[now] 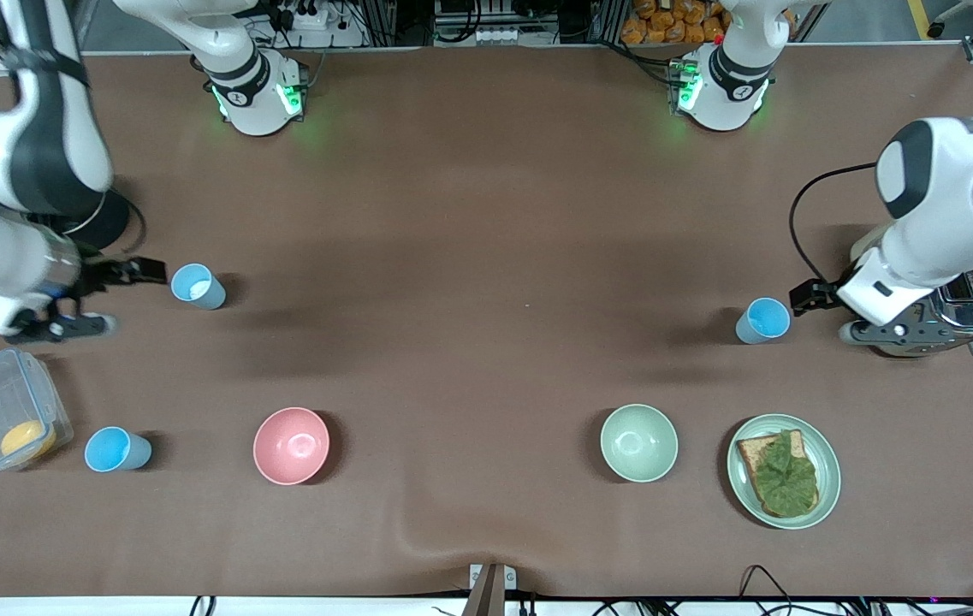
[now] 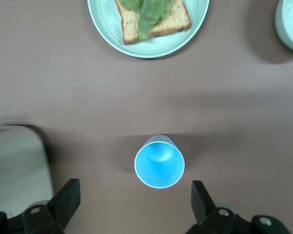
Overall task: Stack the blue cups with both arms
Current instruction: 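Close the right gripper on its blue cup while the left gripper grasps its cup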
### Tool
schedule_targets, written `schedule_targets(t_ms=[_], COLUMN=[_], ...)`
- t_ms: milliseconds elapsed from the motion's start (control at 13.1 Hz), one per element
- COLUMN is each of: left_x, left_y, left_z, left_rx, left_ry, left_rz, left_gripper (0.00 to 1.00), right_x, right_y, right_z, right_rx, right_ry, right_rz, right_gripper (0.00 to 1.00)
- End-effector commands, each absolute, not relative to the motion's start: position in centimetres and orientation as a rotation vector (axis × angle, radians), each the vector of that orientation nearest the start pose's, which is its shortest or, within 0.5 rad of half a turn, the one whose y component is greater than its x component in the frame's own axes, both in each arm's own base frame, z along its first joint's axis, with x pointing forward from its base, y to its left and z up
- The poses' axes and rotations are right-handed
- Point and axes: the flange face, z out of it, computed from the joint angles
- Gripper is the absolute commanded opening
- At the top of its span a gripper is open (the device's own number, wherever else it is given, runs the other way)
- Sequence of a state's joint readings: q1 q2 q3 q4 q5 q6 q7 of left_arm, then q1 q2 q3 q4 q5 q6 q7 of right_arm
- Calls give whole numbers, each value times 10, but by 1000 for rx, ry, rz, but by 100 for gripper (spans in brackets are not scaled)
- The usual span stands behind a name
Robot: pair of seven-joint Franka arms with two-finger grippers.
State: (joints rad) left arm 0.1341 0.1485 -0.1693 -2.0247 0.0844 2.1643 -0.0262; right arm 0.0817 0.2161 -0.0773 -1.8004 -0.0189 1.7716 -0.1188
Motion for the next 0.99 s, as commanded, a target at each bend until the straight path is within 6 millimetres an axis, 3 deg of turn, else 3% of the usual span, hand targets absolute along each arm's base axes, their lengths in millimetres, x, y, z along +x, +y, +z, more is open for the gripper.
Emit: schedule_targets(t_ms=[0, 76, 153, 458, 917], left_x=[575, 579, 581, 570, 568], left_y=[-15, -9, 10, 12, 10], left_z=[362, 346, 335, 276, 258], left_rx=[-3089, -3096, -3102, -3122, -3135], left_ry=[55, 34, -12, -18, -25], left_rz=[17, 29, 18, 42, 83], left_gripper=[100, 100, 100, 100, 100], right_x=[566, 557, 549, 528, 500], right_y=[13, 16, 16, 13, 7], right_z=[349, 332, 319, 285, 275], right_rx=[-3131, -3135, -3136, -3136, -3133], right_ry=[-215, -227, -228, -227, -232], right_rz=[373, 345, 330, 320, 293], right_gripper=[100, 100, 100, 100, 100])
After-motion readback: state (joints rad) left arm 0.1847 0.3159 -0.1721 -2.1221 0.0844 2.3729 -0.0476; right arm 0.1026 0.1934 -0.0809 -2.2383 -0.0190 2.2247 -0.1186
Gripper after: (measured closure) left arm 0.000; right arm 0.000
